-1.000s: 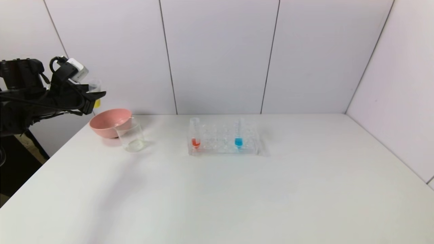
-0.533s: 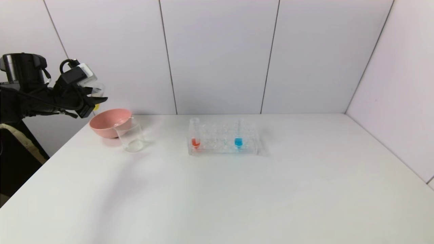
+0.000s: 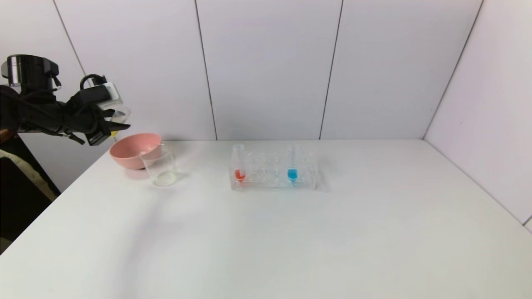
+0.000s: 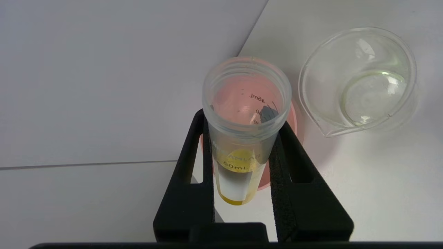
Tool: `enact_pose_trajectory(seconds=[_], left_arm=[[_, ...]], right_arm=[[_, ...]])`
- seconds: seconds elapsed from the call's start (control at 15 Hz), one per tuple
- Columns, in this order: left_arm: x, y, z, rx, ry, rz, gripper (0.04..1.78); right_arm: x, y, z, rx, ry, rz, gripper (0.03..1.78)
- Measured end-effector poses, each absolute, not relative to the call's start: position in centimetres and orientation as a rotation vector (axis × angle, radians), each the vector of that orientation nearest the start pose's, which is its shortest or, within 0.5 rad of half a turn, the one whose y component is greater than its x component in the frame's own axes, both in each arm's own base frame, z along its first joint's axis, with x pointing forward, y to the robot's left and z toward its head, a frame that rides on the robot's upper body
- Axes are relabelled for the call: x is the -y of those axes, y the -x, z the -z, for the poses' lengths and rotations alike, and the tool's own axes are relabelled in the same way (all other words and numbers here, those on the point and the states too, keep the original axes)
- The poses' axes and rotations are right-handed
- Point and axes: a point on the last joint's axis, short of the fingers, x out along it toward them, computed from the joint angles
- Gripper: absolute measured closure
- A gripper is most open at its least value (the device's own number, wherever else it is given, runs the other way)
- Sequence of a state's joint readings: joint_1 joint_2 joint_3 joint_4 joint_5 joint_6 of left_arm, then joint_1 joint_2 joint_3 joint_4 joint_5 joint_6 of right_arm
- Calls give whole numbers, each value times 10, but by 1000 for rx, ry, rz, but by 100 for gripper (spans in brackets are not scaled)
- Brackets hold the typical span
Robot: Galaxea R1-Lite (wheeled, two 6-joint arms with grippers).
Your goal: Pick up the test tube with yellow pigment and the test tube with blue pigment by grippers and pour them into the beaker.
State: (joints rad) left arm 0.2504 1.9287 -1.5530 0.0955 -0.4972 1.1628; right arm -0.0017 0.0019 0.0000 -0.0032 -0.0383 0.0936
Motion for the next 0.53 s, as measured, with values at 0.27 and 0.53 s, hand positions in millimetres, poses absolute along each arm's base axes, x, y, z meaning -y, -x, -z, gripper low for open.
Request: enact_pose_trajectory(seconds=[0.27,0.53], left_arm=[[-86,-380,-239,-289,-1054,533,135],[-87,-385,-235,-323,-1079,555,135]], right_arm=[[1,23,-76,3,-94,40,10],[1,23,-76,3,-95,40,10]])
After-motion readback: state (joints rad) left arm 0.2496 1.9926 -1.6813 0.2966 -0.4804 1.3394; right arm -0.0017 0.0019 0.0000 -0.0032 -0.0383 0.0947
